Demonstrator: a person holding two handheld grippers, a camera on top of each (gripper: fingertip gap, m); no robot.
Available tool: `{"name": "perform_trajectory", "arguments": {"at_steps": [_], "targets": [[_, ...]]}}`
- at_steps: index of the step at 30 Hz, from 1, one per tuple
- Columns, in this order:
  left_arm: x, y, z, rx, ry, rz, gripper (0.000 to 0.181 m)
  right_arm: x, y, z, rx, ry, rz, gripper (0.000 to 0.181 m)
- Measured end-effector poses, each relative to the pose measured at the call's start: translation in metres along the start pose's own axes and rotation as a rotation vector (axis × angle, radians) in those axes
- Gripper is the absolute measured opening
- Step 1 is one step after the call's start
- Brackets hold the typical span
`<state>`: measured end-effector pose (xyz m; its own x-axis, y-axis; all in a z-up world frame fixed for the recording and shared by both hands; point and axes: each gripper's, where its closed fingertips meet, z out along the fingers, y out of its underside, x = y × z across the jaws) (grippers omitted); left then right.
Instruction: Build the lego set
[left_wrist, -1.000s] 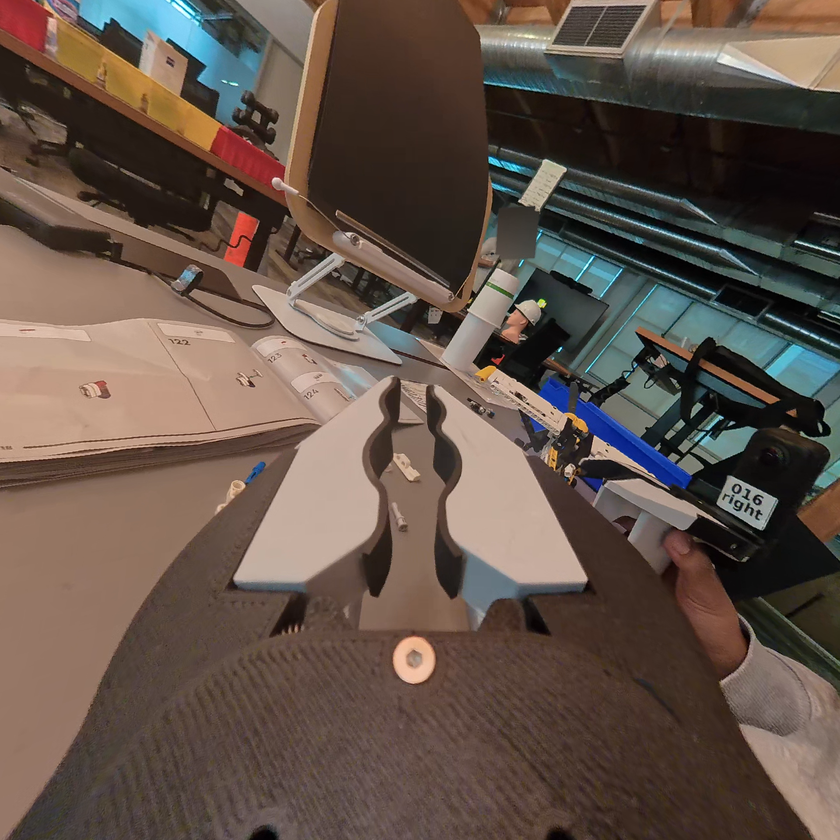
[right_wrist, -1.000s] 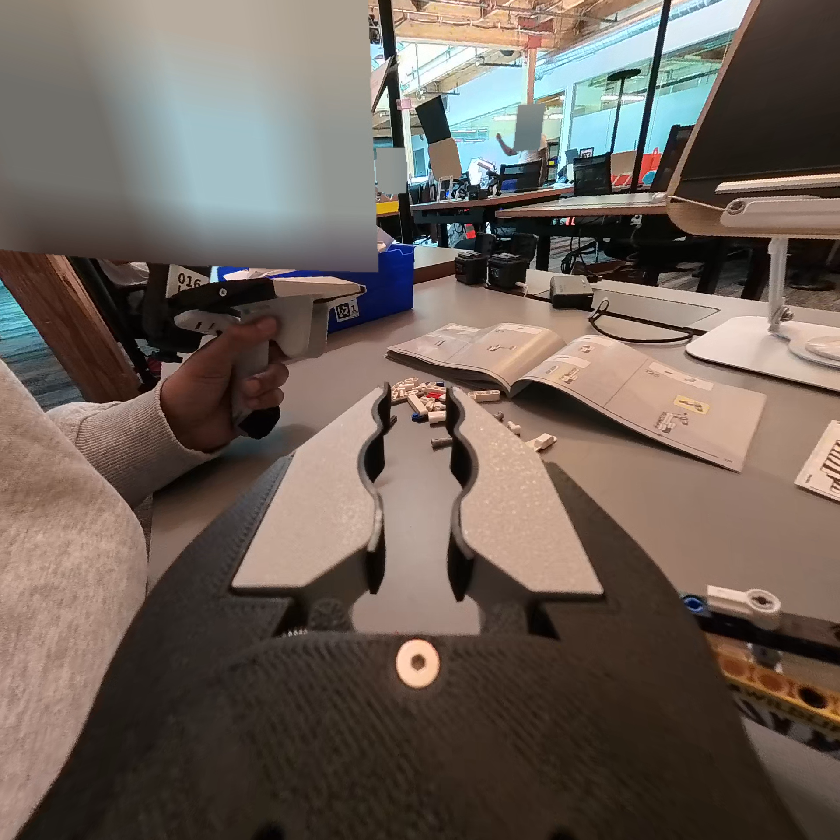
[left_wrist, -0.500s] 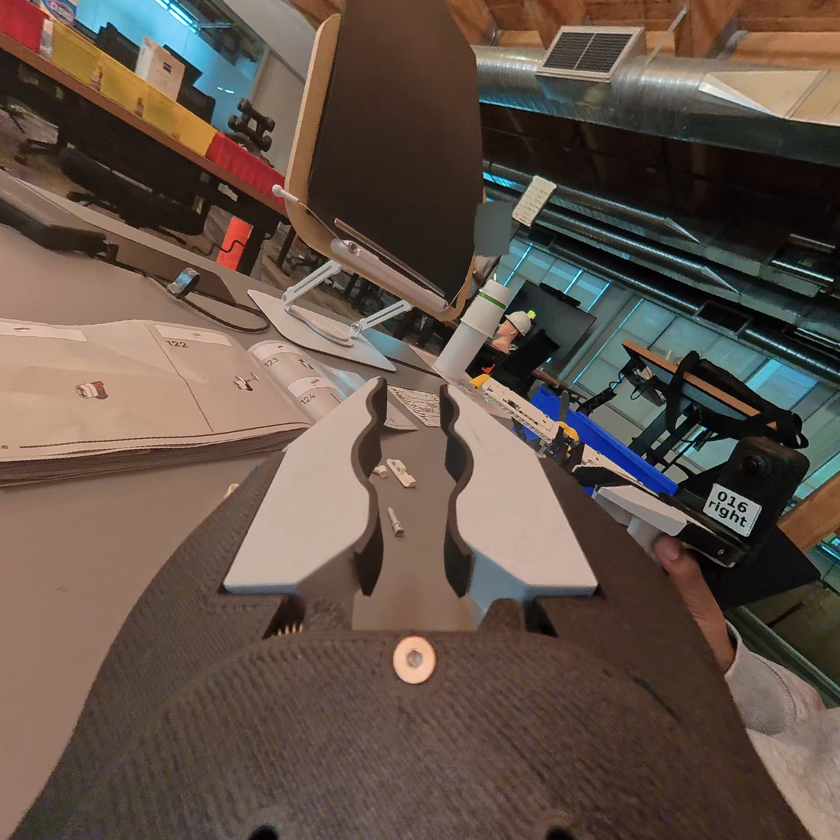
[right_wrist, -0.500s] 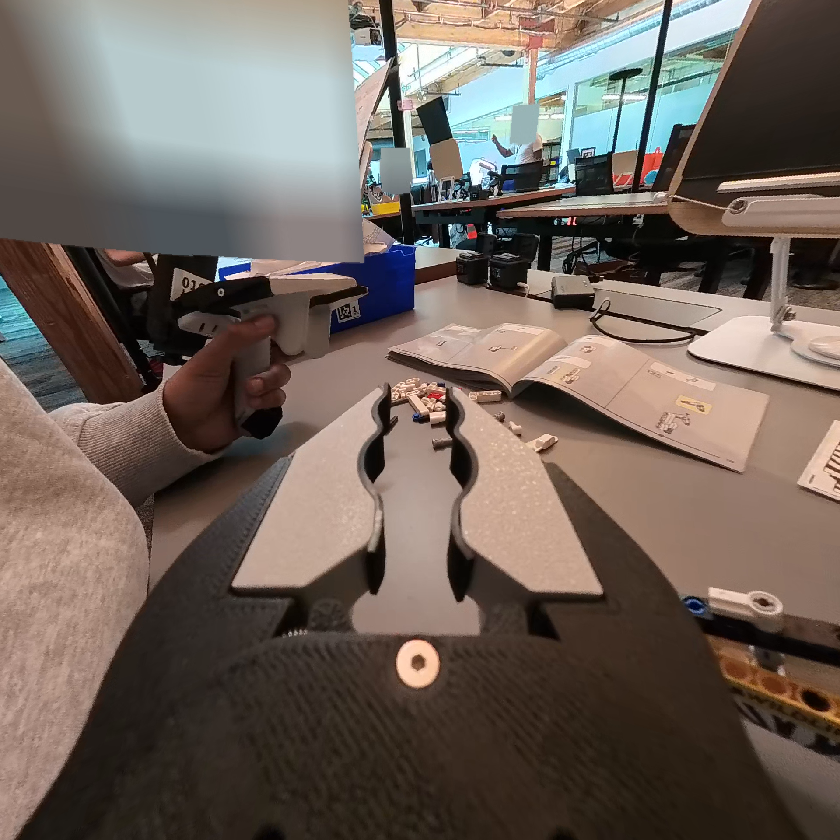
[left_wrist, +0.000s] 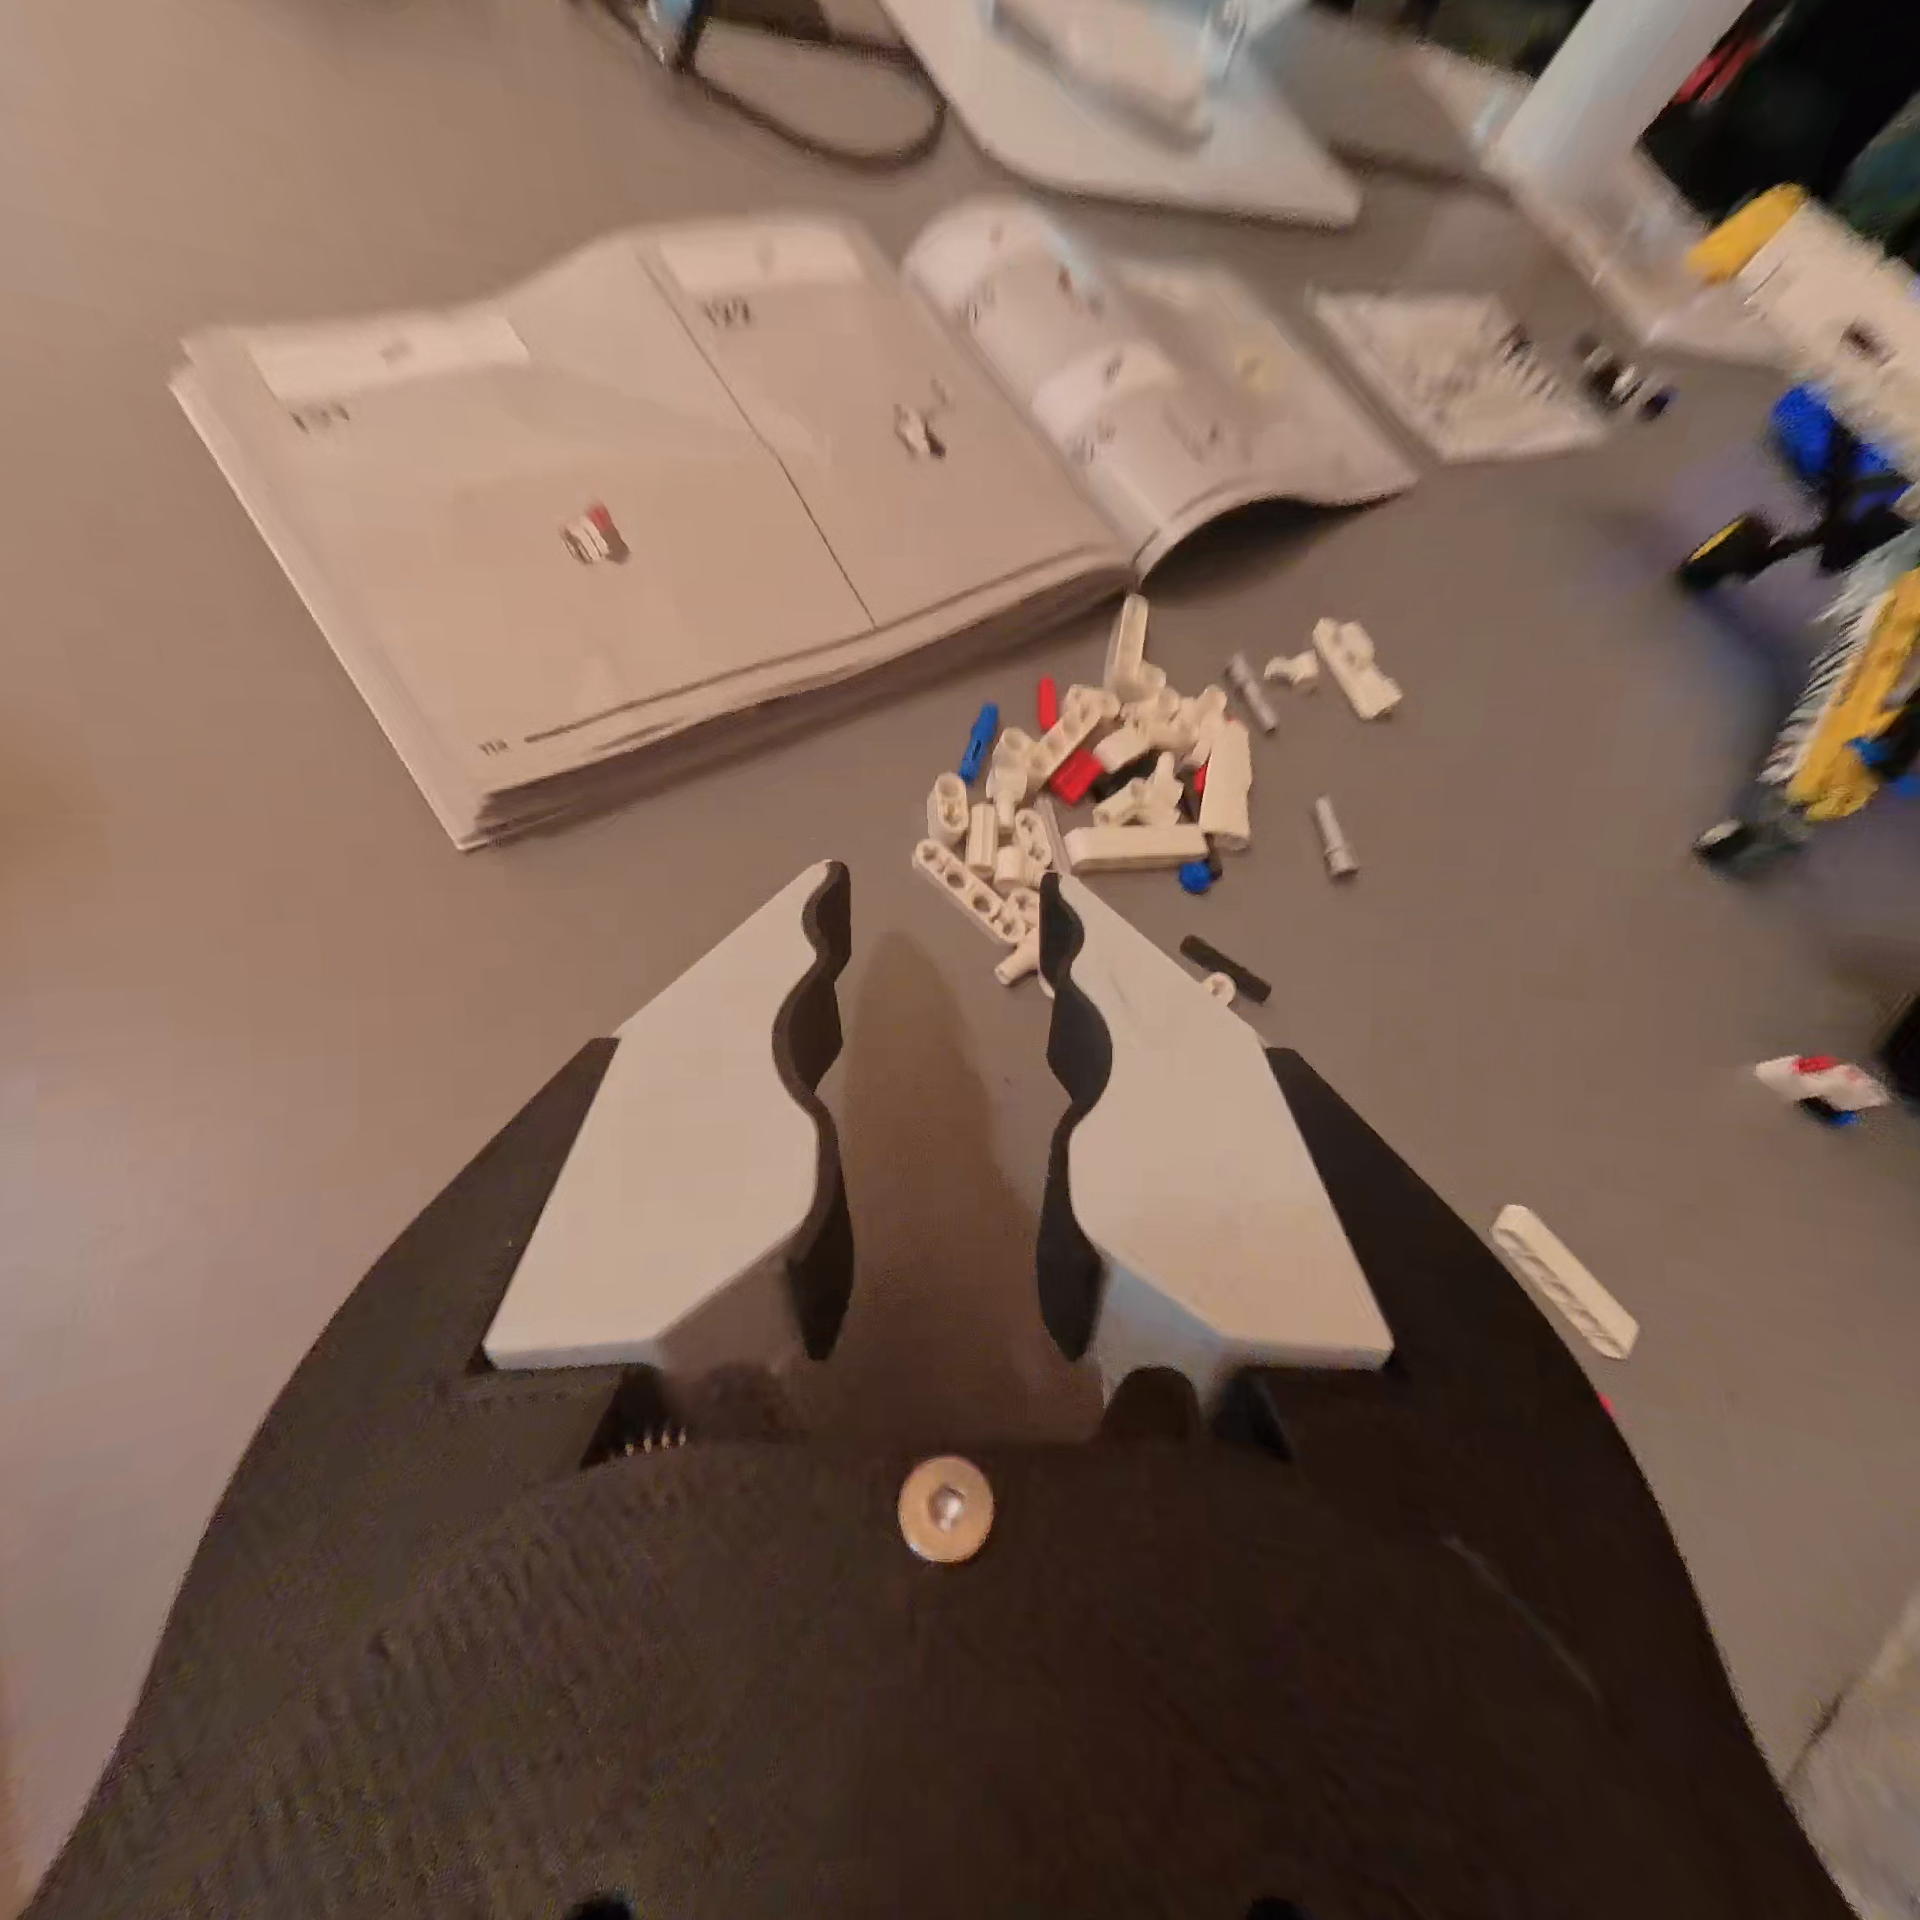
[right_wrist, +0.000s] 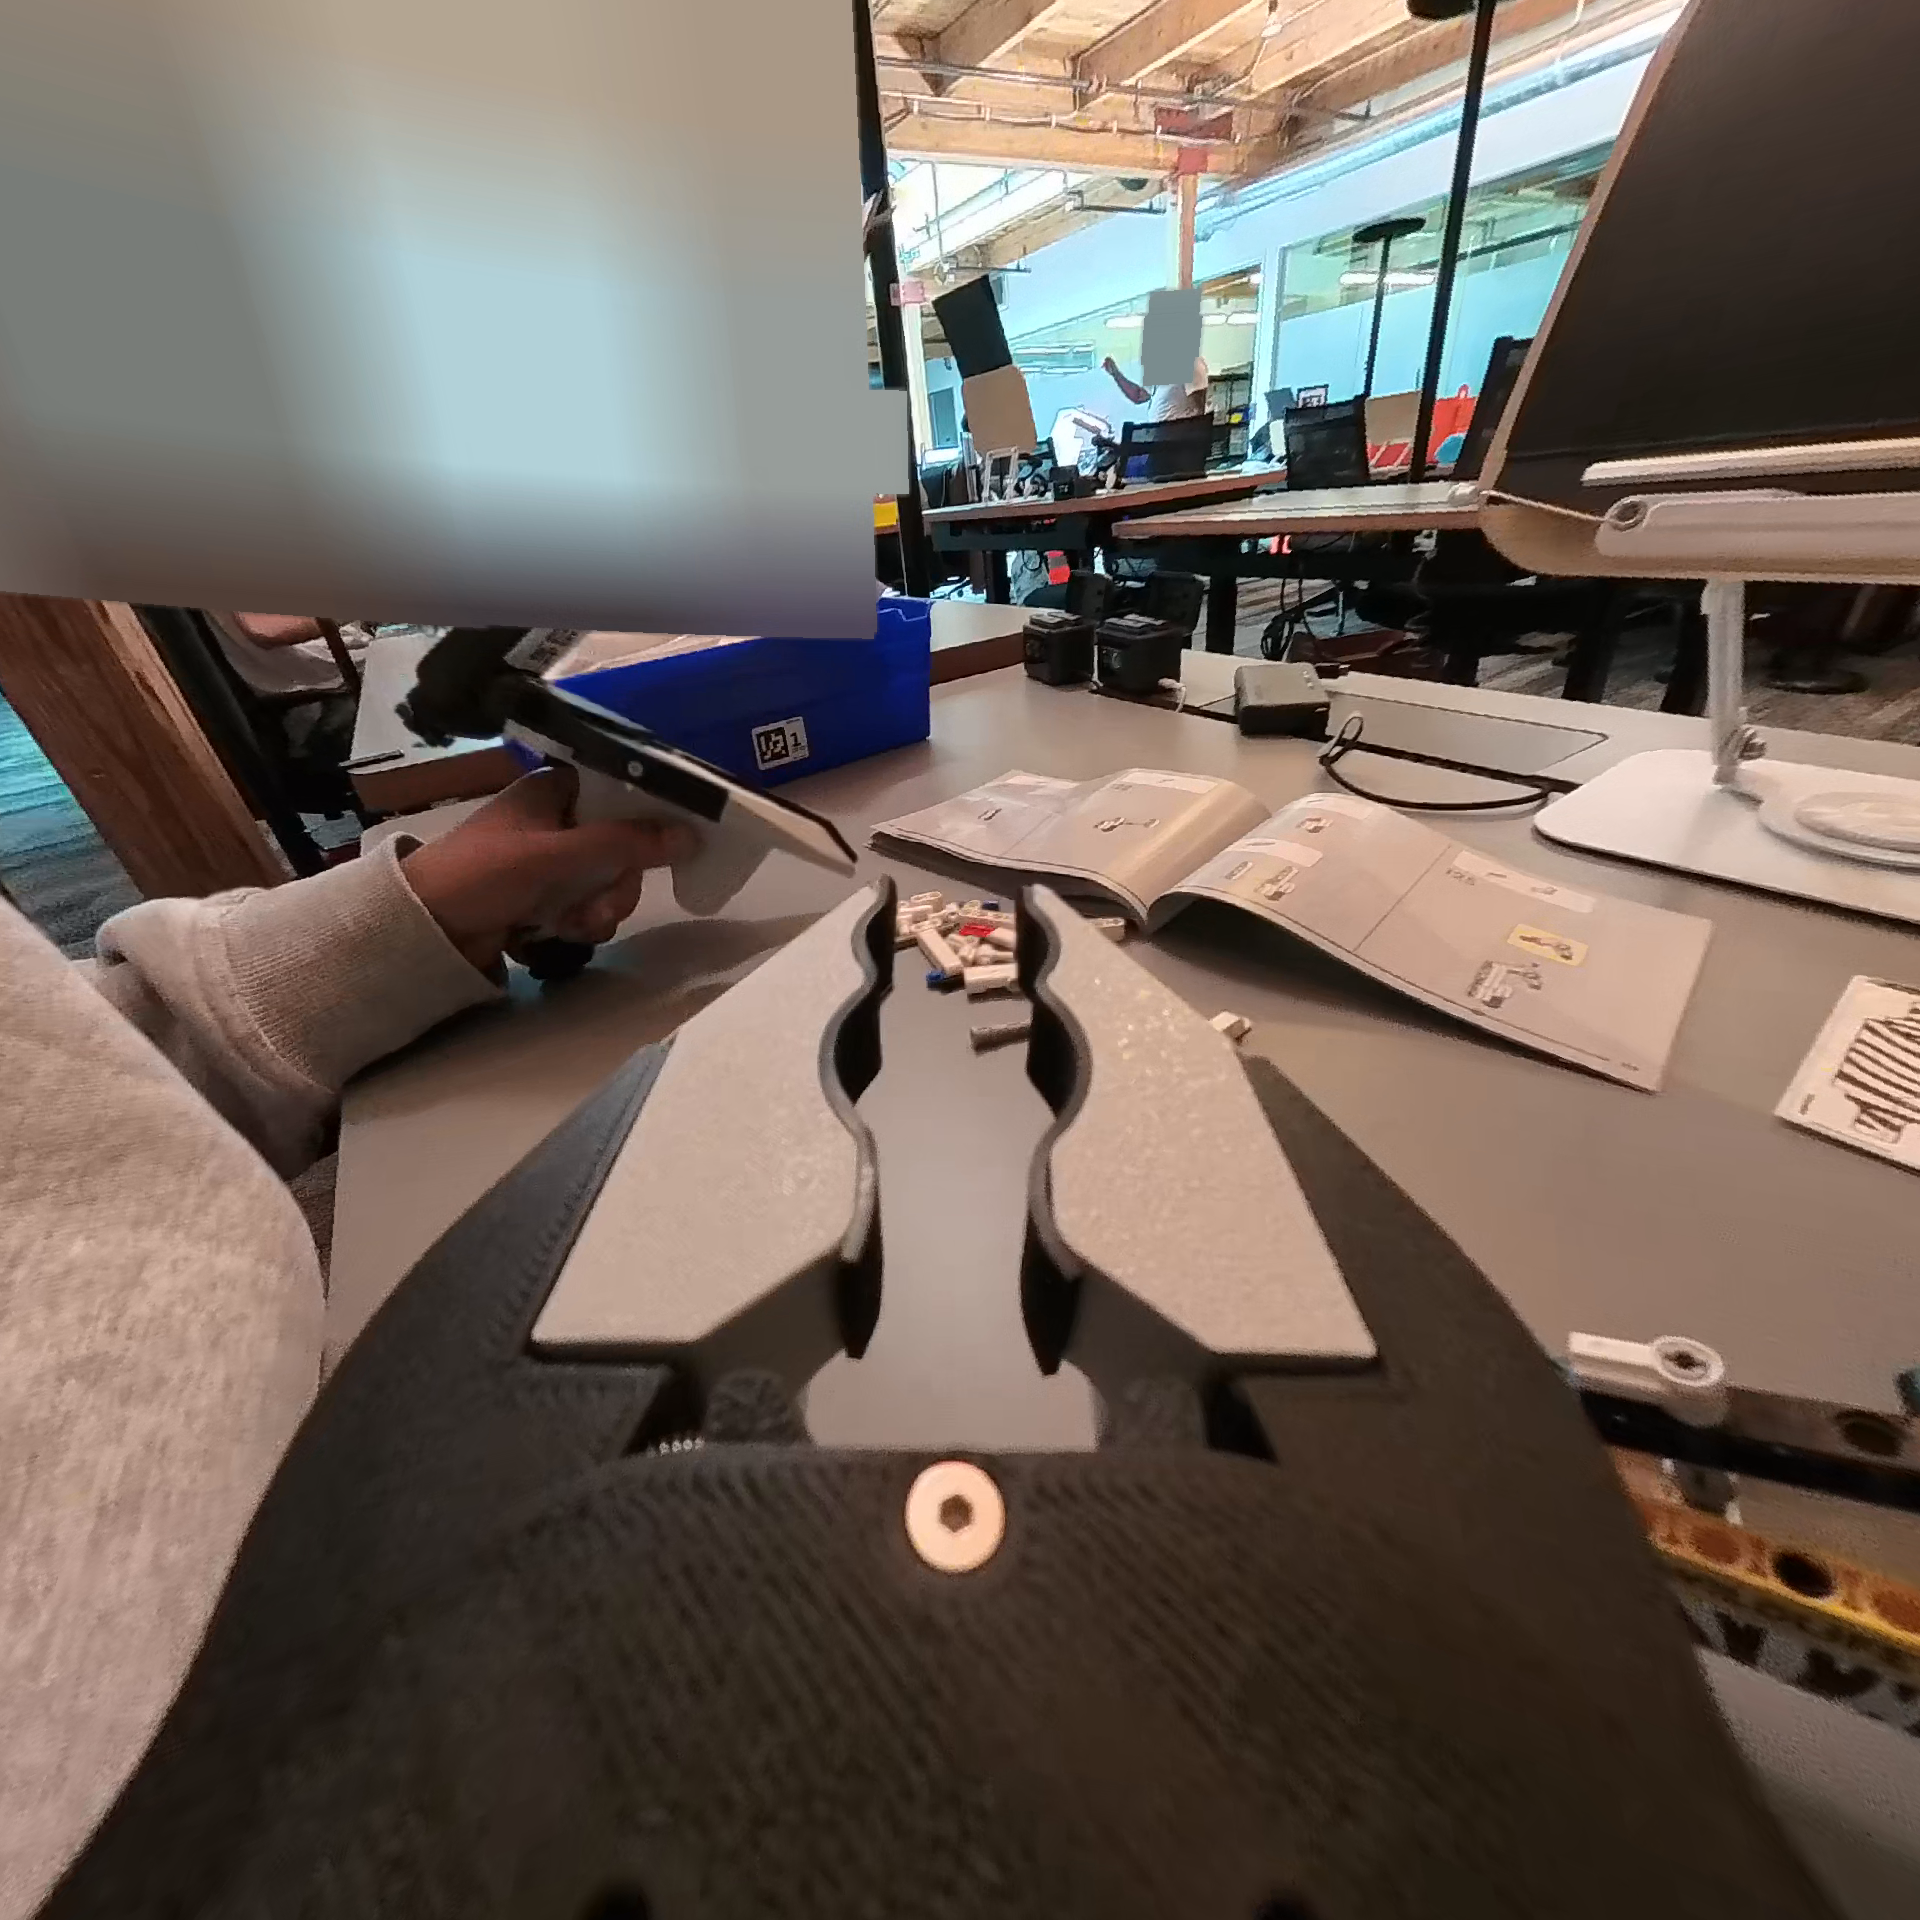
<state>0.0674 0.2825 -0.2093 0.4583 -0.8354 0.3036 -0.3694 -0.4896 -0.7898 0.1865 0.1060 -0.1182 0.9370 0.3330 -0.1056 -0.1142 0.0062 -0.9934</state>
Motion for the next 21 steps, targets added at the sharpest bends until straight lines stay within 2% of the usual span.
{"name": "perform_trajectory", "arguments": {"at_steps": [3, 7, 11, 16, 21], "targets": [[-0.001, 0.007, 0.007, -0.059, -0.079, 0.058, 0.036, 0.000, 0.003, 0.001, -0.013, -0.011, 0.017, 0.022], [0.002, 0.018, 0.018, -0.146, -0.112, 0.082, 0.040, 0.000, 0.003, 0.002, -0.016, -0.008, 0.012, 0.023], [0.001, 0.018, 0.021, -0.161, -0.181, 0.161, 0.044, -0.001, 0.004, 0.003, -0.025, -0.009, 0.006, 0.024], [-0.002, 0.017, 0.020, -0.156, -0.177, 0.127, 0.030, -0.002, 0.004, 0.002, -0.024, -0.010, 0.003, 0.024], [-0.001, 0.019, 0.019, -0.167, -0.195, 0.164, 0.020, -0.002, 0.005, 0.002, -0.024, -0.011, 0.003, 0.024]]}}
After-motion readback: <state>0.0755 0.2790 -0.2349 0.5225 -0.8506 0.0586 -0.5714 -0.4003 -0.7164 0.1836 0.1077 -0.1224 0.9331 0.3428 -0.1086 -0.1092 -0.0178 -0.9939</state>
